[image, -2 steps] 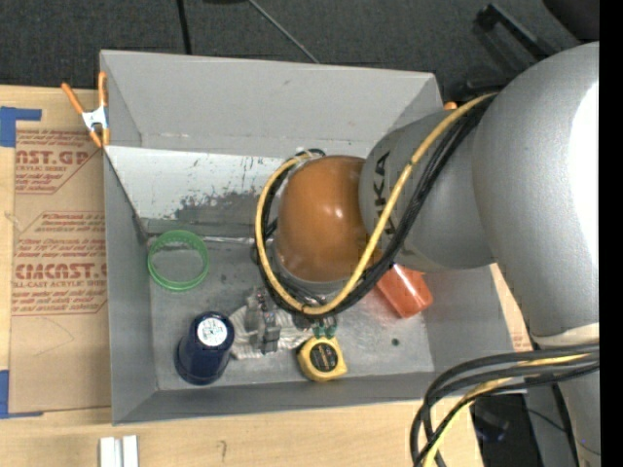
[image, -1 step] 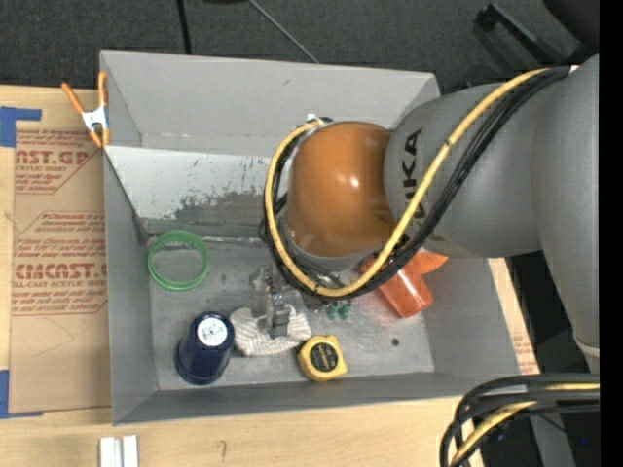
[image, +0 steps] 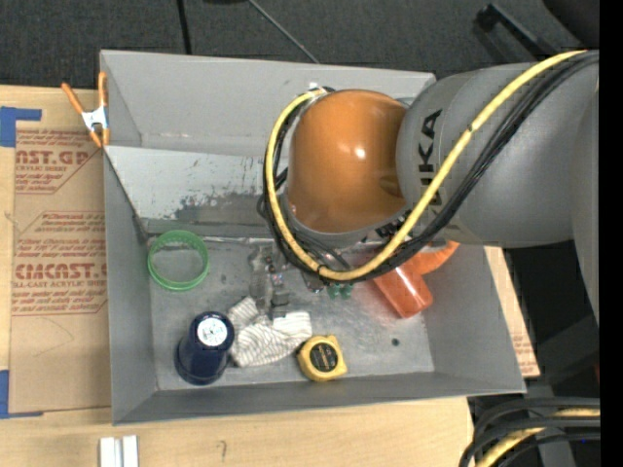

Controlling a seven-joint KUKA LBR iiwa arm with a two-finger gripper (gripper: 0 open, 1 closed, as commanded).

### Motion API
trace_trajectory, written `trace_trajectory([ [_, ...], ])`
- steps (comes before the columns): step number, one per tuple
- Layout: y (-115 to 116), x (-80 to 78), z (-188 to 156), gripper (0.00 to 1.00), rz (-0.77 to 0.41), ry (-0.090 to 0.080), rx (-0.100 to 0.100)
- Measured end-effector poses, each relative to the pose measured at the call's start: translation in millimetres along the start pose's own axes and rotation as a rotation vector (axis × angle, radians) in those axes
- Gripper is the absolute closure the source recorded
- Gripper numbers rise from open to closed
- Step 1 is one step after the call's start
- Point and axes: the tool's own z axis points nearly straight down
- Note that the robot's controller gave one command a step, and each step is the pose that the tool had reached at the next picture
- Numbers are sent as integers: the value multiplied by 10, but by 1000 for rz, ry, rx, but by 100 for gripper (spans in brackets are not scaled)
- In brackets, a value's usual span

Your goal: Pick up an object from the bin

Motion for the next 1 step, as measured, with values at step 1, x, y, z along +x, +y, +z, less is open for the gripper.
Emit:
trace_trajectory([
  [1, -100, 193, -361, 0, -20, 4, 0],
])
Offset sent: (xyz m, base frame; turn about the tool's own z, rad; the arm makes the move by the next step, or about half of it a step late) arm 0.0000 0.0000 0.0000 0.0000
